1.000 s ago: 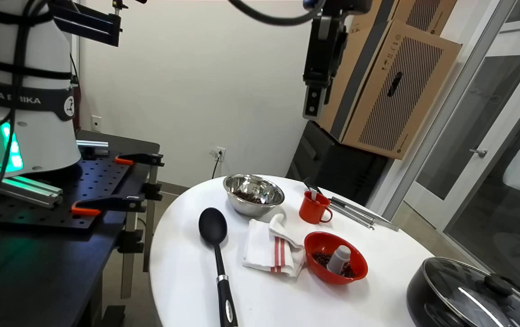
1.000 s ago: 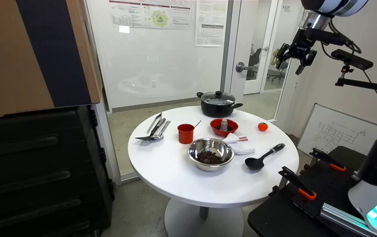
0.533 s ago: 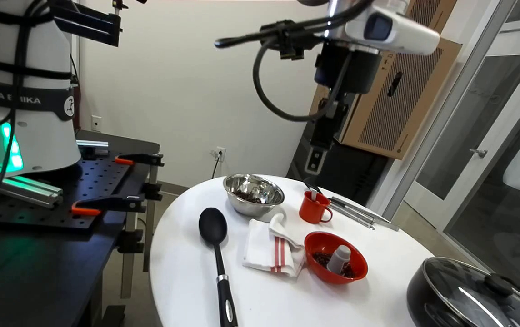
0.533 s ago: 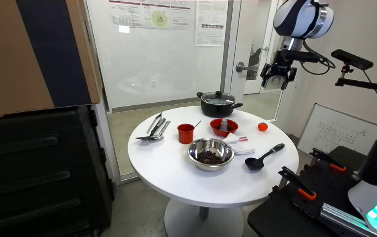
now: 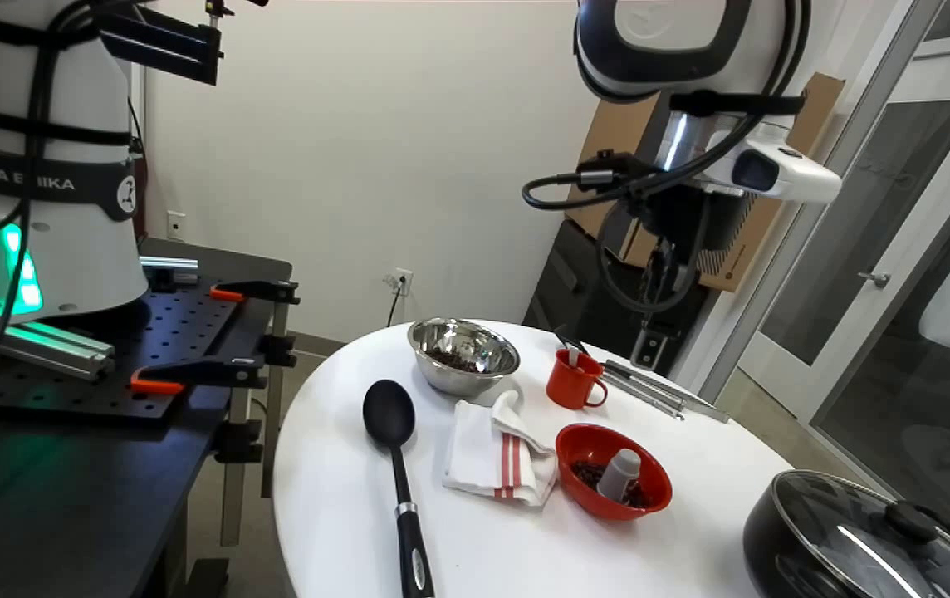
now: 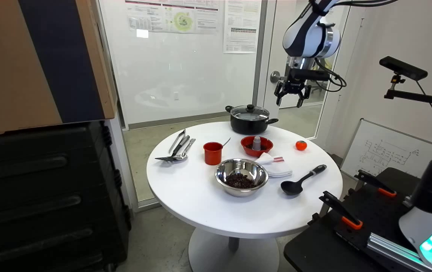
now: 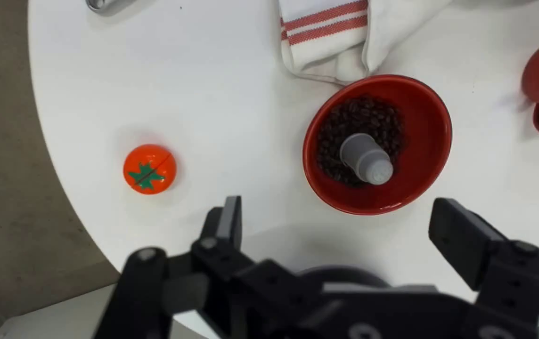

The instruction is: Put the grey cup in the red bowl on the table

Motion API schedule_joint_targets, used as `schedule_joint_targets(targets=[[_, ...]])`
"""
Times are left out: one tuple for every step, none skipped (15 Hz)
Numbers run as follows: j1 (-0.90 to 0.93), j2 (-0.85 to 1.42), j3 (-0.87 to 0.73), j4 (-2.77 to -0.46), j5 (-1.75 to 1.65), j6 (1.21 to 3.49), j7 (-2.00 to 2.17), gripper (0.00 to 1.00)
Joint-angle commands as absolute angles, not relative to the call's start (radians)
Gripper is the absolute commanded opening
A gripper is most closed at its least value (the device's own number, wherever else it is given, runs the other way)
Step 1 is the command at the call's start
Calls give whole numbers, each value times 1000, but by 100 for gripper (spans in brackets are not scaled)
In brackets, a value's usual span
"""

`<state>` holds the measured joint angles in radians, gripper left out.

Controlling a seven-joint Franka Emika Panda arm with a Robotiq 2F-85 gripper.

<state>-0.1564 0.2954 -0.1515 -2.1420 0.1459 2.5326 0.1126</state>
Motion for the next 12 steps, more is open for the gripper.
schedule_joint_targets(targets=[[-144, 411, -144, -2017, 161, 2495, 206, 100], [-135, 429, -153, -1998, 149, 2471, 247, 100], [-128, 435, -163, -1991, 141, 2452, 287, 100], [-141, 397, -147, -2049, 146, 2502, 222, 100], [-140, 409, -148, -2041, 146, 2500, 230, 100], [-140, 412, -148, -2041, 146, 2502, 230, 100], [-140, 412, -148, -2042, 146, 2502, 229, 100], [-140, 411, -148, -2041, 146, 2502, 229, 100], [-140, 411, -148, -2041, 146, 2502, 229, 100], [-140, 411, -148, -2041, 146, 2502, 229, 100], [-140, 411, -148, -2041, 146, 2502, 229, 100], [-140, 411, -148, -2041, 146, 2502, 229, 100]])
